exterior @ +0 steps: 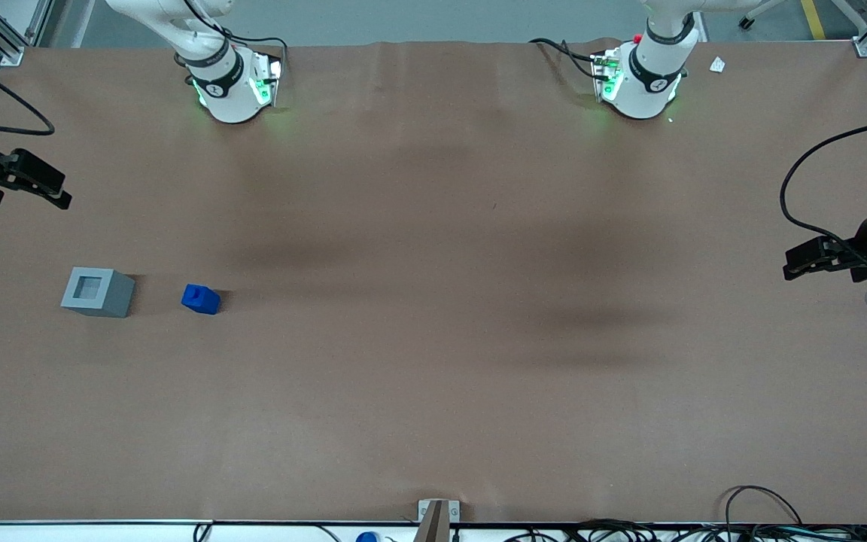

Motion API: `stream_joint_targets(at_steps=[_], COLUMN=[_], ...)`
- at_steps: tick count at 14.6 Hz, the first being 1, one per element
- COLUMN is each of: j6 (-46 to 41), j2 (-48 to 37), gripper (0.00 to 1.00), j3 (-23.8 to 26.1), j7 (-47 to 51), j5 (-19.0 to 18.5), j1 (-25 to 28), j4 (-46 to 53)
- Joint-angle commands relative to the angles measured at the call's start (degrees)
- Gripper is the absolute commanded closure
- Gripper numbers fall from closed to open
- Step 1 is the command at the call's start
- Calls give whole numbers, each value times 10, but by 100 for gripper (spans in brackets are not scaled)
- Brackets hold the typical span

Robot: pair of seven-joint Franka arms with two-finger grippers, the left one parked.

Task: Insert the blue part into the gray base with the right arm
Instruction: 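Move the open right gripper out toward the blue block, then lower the right gripper over the blue block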

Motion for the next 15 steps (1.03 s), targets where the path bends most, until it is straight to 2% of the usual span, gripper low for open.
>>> stream_joint_targets(at_steps=[1,10,15], j6=[-9,-30,110], j2=[2,18,36], gripper=[0,0,0], j3=[-3,-7,-5], j7=[-1,2,4], j5=[-7,-1,-3], j1=[6,-16,-12], j4=[8,-39,-161])
